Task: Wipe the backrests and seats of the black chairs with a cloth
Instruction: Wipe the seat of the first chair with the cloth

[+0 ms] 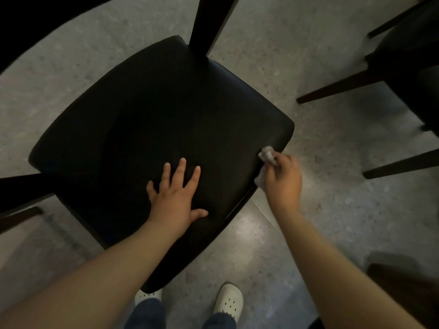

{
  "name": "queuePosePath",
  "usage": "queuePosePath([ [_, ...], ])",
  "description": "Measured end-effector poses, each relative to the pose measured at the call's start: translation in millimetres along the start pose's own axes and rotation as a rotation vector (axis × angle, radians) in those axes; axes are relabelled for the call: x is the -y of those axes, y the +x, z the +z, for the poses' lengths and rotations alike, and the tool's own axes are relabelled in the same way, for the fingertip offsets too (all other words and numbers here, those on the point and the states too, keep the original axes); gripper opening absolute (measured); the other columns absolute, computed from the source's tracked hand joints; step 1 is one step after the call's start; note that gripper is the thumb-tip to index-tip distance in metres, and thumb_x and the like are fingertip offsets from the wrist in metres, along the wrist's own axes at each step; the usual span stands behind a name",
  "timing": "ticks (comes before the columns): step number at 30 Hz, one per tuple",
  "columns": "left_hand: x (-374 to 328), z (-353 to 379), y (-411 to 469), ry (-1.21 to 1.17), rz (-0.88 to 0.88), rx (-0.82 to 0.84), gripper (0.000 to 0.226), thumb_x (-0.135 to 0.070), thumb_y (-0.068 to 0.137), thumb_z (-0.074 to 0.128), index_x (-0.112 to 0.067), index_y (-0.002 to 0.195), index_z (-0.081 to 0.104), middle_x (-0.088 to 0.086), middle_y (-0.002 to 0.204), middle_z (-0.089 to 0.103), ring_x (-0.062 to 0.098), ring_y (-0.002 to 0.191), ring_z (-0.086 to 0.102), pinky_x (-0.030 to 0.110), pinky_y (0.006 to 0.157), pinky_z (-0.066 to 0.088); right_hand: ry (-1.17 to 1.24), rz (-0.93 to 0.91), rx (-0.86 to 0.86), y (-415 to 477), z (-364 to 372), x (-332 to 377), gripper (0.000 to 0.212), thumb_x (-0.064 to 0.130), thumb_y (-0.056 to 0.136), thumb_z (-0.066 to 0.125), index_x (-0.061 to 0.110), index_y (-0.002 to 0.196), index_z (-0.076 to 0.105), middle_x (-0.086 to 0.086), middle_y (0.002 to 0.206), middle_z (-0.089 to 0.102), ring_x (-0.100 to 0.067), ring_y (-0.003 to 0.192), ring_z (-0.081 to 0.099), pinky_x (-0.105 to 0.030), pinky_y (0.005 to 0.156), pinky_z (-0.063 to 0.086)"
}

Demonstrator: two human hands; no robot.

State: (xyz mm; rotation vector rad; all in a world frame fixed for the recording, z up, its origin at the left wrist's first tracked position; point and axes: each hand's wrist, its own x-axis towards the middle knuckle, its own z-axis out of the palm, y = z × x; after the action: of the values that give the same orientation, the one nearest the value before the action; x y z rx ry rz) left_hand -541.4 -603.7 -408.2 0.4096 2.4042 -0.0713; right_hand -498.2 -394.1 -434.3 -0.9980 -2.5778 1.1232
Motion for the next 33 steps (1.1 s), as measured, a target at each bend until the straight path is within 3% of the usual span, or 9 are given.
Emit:
queuePosePath([
  [3, 0, -3, -2, -0.006, 0.009, 0.016, 0.102, -0.061, 0.084, 0.059, -0.038, 0.151, -0.015, -0.001, 0.158, -0.028, 0.032, 0.146, -0.021, 0.062, 0.116, 0.007, 0.023, -0.077, 0.079, -49, 3, -3, 0.023, 0.018, 0.096, 0.056, 0.018, 0.118, 0.065, 0.008, 0.106, 0.052, 0.0, 0.085, 0.051, -0.015, 0.078, 0.043],
  [8, 13, 2, -19, 0.014, 0.123, -0.038, 0.089, -0.062, 0.09, 0.049, -0.038, 0.152, -0.009, -0.003, 0.16, -0.023, 0.029, 0.147, -0.02, 0.058, 0.119, 0.004, -0.04, -0.171, 0.35, -96, -4, -1, 0.019, 0.02, 0.093, 0.059, 0.024, 0.11, 0.067, 0.014, 0.102, 0.051, 0.003, 0.085, 0.052, -0.011, 0.072, 0.044],
  [13, 51, 24, -60, 0.029, 0.279, -0.005, 0.077, -0.058, 0.095, 0.039, -0.032, 0.154, -0.004, -0.004, 0.161, -0.018, 0.017, 0.147, -0.019, 0.043, 0.122, -0.002, 0.023, -0.003, 0.07, -67, -3, 9, 0.025, 0.023, 0.097, 0.055, 0.016, 0.118, 0.065, 0.002, 0.109, 0.056, -0.006, 0.089, 0.054, -0.02, 0.079, 0.047],
  [15, 65, 28, -70, -0.024, 0.27, -0.005, 0.075, -0.055, 0.096, 0.041, -0.029, 0.155, 0.003, -0.003, 0.163, -0.011, 0.016, 0.149, -0.014, 0.039, 0.121, -0.002, 0.008, 0.062, 0.029, -66, 9, 14, 0.03, 0.024, 0.098, 0.054, 0.015, 0.126, 0.061, 0.003, 0.113, 0.054, -0.007, 0.095, 0.052, -0.016, 0.081, 0.043],
  [18, 78, 29, -76, -0.102, 0.236, -0.036, 0.072, -0.051, 0.095, 0.046, -0.026, 0.155, 0.013, -0.002, 0.163, 0.0, 0.017, 0.15, -0.004, 0.038, 0.121, 0.006, -0.005, 0.006, 0.05, -105, 25, 21, 0.03, 0.022, 0.096, 0.054, 0.019, 0.126, 0.06, 0.011, 0.113, 0.048, 0.0, 0.094, 0.047, -0.008, 0.079, 0.037],
  [24, 86, 25, -81, -0.125, 0.188, -0.034, 0.07, -0.048, 0.098, 0.044, -0.025, 0.155, 0.011, -0.002, 0.163, -0.002, 0.018, 0.15, -0.004, 0.037, 0.121, 0.011, 0.019, -0.107, 0.3, -166, 16, 20, 0.02, 0.02, 0.095, 0.056, 0.023, 0.112, 0.066, 0.015, 0.102, 0.05, 0.006, 0.091, 0.05, -0.01, 0.075, 0.044],
  [29, 86, 30, -87, -0.115, 0.169, -0.038, 0.07, -0.049, 0.098, 0.043, -0.026, 0.155, 0.009, -0.003, 0.163, -0.004, 0.018, 0.15, -0.006, 0.036, 0.122, 0.012, 0.019, 0.02, 0.073, -111, 6, 21, 0.025, 0.021, 0.096, 0.054, 0.016, 0.119, 0.064, 0.004, 0.108, 0.055, -0.007, 0.091, 0.053, -0.023, 0.083, 0.047],
  [33, 90, 36, -90, -0.117, 0.168, -0.037, 0.071, -0.048, 0.098, 0.044, -0.025, 0.155, 0.008, -0.004, 0.163, -0.006, 0.018, 0.15, -0.008, 0.037, 0.122, 0.013, -0.014, 0.052, 0.037, -101, 23, 23, 0.027, 0.021, 0.097, 0.053, 0.013, 0.121, 0.063, 0.0, 0.111, 0.054, -0.013, 0.097, 0.054, -0.025, 0.086, 0.046],
])
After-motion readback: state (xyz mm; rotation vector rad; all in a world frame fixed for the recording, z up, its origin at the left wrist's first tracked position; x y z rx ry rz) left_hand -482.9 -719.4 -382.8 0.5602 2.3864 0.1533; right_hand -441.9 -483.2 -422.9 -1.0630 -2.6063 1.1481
